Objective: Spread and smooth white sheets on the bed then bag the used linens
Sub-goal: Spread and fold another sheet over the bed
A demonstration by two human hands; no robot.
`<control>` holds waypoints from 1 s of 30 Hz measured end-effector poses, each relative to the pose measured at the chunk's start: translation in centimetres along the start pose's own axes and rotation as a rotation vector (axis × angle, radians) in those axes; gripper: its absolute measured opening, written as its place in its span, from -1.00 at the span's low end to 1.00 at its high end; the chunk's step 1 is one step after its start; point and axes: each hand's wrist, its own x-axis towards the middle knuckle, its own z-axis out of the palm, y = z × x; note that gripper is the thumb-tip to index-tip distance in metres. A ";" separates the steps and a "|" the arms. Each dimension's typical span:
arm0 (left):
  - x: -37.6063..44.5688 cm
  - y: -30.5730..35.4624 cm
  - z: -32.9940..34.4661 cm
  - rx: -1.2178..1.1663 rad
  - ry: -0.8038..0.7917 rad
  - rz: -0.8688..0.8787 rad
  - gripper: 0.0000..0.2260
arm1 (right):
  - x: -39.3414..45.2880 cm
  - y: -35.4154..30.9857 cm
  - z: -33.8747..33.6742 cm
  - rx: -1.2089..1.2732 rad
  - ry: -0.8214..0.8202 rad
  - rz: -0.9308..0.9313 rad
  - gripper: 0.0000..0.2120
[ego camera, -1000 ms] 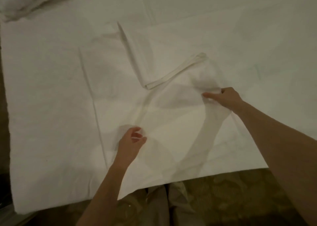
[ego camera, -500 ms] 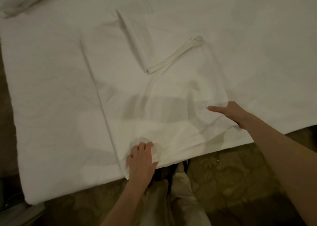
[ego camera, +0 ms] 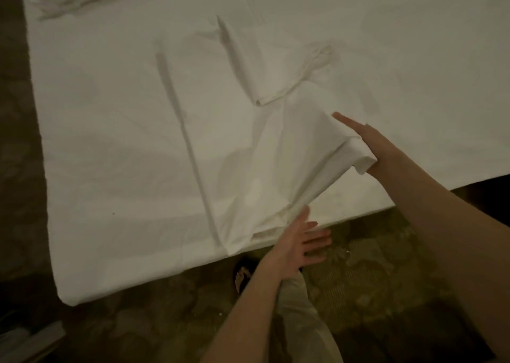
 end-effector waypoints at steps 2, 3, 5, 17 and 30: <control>0.2 0.2 1.6 -0.612 -0.146 0.091 -0.18 | -1.1 -0.8 0.7 0.030 0.019 -0.020 -0.79; 0.4 0.5 1.6 -0.848 -0.143 0.214 -0.19 | -1.8 -1.2 0.8 0.016 0.014 -0.034 -0.84; 0.4 1.8 0.2 -1.156 -0.013 0.478 -0.37 | -2.7 -1.9 0.7 -0.056 0.002 -0.063 -0.86; -3.9 -1.4 -12.7 -1.193 0.355 0.630 -0.67 | -1.5 9.6 -2.3 -0.494 0.219 0.114 -0.52; -3.3 -0.1 -11.6 -1.042 0.404 0.486 -0.54 | 3.3 9.6 -2.8 -0.682 0.324 0.203 -0.46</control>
